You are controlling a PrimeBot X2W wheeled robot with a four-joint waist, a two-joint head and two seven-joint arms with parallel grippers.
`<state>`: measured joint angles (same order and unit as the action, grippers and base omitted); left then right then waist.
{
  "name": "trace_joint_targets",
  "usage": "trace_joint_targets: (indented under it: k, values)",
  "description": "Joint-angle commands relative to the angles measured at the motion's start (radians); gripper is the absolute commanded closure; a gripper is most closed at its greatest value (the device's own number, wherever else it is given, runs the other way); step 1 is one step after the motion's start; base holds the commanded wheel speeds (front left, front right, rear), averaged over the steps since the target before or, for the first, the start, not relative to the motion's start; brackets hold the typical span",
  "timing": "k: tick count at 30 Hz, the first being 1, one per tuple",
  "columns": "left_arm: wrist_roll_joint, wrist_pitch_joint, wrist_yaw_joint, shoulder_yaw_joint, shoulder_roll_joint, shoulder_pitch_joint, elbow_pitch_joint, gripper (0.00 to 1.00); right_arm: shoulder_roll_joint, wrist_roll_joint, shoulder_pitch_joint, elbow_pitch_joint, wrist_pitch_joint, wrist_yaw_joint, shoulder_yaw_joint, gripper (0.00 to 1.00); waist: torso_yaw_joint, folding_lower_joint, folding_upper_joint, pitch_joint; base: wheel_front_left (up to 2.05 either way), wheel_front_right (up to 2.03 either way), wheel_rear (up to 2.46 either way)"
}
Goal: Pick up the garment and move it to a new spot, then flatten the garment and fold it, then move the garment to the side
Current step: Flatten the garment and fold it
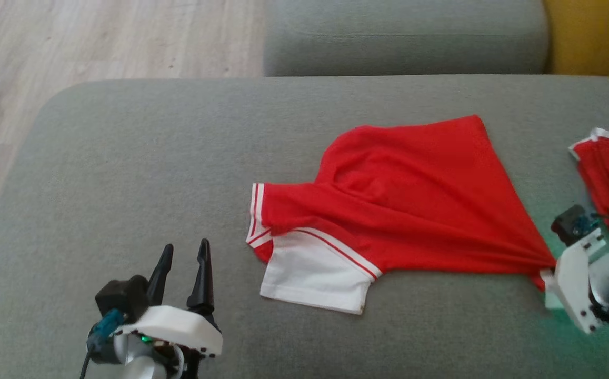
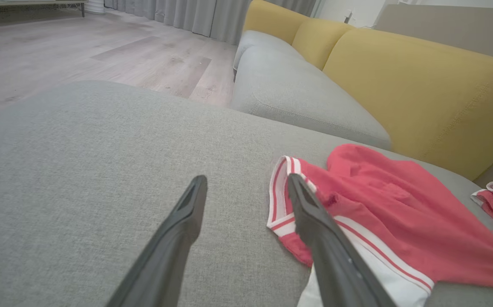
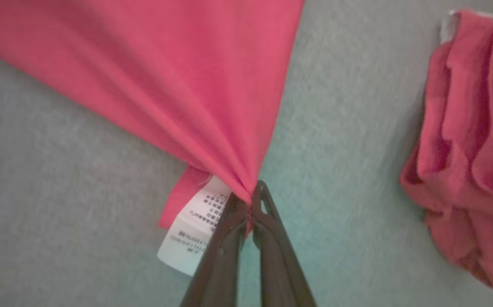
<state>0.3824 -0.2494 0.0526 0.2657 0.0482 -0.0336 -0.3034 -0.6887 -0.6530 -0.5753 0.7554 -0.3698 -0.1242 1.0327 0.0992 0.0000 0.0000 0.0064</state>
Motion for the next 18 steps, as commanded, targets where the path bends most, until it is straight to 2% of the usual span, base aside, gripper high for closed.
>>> trace_joint_targets:
  k: [1,2,3,4,12,15,18]
  values:
    - [-0.006,-0.012,-0.004,-0.041,0.002,-0.028,0.026,0.0,-0.05,0.013,0.023,-0.04,-0.033,-0.007,-0.002,0.89,-0.019,0.0,0.0,-0.005,0.0,0.0,0.0]
    - [-0.006,-0.012,-0.006,-0.041,0.002,-0.029,0.025,0.0,-0.061,0.014,0.043,-0.069,-0.064,-0.007,-0.014,0.67,-0.024,0.0,0.0,-0.005,0.0,0.0,0.0]
    - [-0.006,-0.012,-0.007,-0.04,0.002,-0.03,0.023,0.0,-0.07,0.019,0.062,-0.091,-0.087,-0.007,-0.032,0.22,-0.028,0.0,0.0,-0.005,0.0,0.0,0.0]
    - [-0.006,-0.012,-0.008,-0.04,0.002,-0.031,0.021,0.0,-0.074,0.026,0.082,-0.109,-0.101,-0.007,-0.054,0.0,-0.031,0.0,0.0,-0.005,0.0,0.0,0.0]
    - [-0.01,-0.012,-0.012,-0.047,0.009,-0.033,0.007,0.0,-0.039,0.039,0.239,-0.232,-0.086,-0.007,-0.324,0.0,-0.056,0.0,0.0,-0.02,0.0,0.0,0.0]
    - [-0.011,-0.012,-0.012,-0.053,0.019,-0.036,0.008,0.0,-0.032,0.071,0.273,-0.338,-0.033,-0.007,-0.481,0.0,-0.069,0.0,0.0,-0.024,0.0,0.0,0.0]
    - [-0.008,-0.011,-0.01,-0.062,0.03,-0.039,0.011,0.0,0.026,0.104,0.33,-0.479,0.028,-0.007,-0.665,0.0,-0.083,0.0,0.0,-0.03,0.0,0.0,0.0]
